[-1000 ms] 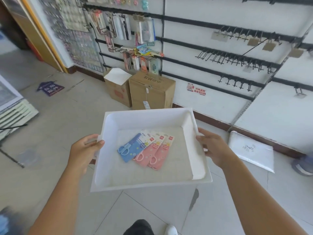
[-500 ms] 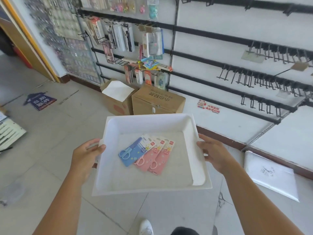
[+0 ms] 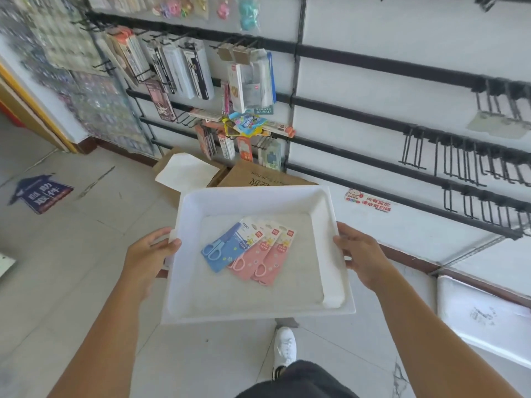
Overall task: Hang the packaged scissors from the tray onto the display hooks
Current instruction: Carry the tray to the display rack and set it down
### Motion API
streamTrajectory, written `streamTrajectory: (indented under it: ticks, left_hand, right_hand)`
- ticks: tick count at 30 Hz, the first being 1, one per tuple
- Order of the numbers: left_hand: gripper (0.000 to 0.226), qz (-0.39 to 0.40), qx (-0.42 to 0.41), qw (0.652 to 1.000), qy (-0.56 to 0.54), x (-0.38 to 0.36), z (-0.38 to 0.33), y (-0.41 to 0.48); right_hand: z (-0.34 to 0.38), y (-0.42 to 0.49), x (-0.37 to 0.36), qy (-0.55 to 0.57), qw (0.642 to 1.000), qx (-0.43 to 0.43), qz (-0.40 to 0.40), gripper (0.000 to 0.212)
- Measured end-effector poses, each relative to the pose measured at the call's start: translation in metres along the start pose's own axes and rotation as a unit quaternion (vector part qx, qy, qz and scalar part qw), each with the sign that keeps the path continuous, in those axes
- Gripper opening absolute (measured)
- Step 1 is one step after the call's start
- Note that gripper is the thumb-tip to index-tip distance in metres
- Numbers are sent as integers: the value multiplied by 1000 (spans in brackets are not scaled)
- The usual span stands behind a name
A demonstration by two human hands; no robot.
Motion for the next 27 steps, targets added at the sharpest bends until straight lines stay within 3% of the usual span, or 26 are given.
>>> streamTrajectory:
  ticks: [12, 21, 27]
  left_hand:
    - [43, 66, 31, 996, 54, -60, -77, 145]
    - [49, 142, 15, 982, 124, -81, -119, 268]
    - [49, 167, 20, 973, 156, -96, -139, 325]
  right_hand:
    - [21, 127, -21, -25, 997, -33, -70, 39]
    - [5, 165, -82, 13, 969, -87, -230, 43]
    - [0, 186, -111, 52, 947, -115, -295, 39]
Point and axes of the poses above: each hand's wrist, its own y-axis towards the middle knuckle, its own x-axis out of the back of the hand, z = x × y, the point moved 2 cm from there along y, towards the middle knuckle, and after that the axes turned 8 degrees about x, right-handed, at the moved point
